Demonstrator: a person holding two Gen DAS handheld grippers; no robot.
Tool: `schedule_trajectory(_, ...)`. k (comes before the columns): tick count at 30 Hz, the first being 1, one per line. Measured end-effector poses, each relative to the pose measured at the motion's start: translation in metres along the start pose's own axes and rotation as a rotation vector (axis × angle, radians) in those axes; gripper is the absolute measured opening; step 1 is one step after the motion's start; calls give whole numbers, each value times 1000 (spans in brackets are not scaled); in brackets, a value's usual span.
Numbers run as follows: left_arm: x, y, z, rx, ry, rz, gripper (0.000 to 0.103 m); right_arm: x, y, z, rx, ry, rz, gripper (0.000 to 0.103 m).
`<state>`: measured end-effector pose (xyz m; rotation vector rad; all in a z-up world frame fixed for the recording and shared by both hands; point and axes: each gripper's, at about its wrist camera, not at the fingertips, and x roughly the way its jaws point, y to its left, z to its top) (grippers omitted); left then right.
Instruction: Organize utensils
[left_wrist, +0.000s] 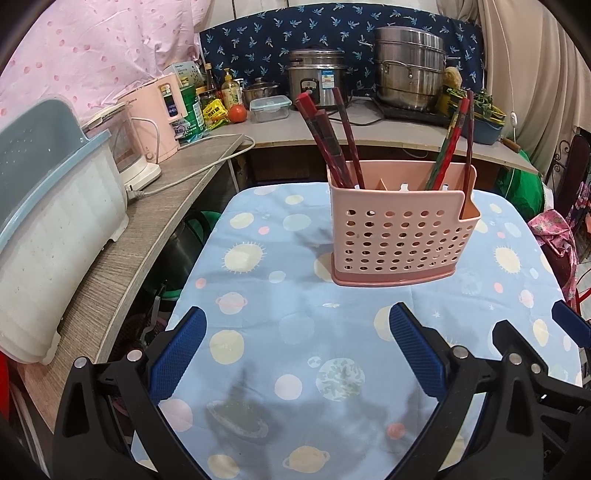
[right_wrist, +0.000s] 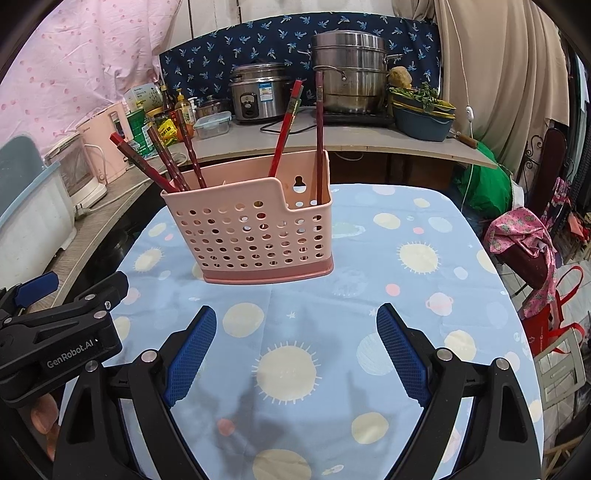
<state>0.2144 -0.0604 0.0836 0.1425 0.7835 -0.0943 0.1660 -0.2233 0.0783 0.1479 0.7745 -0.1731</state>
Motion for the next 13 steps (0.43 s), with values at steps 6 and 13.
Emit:
schedule_trajectory(6, 3, 0, 2, 0, 3, 1, 95, 1, 0, 1, -1, 1, 0, 85)
schedule_trajectory(13, 9, 1, 3, -9, 21, 1, 95, 3, -1, 4, -2, 1, 0, 85)
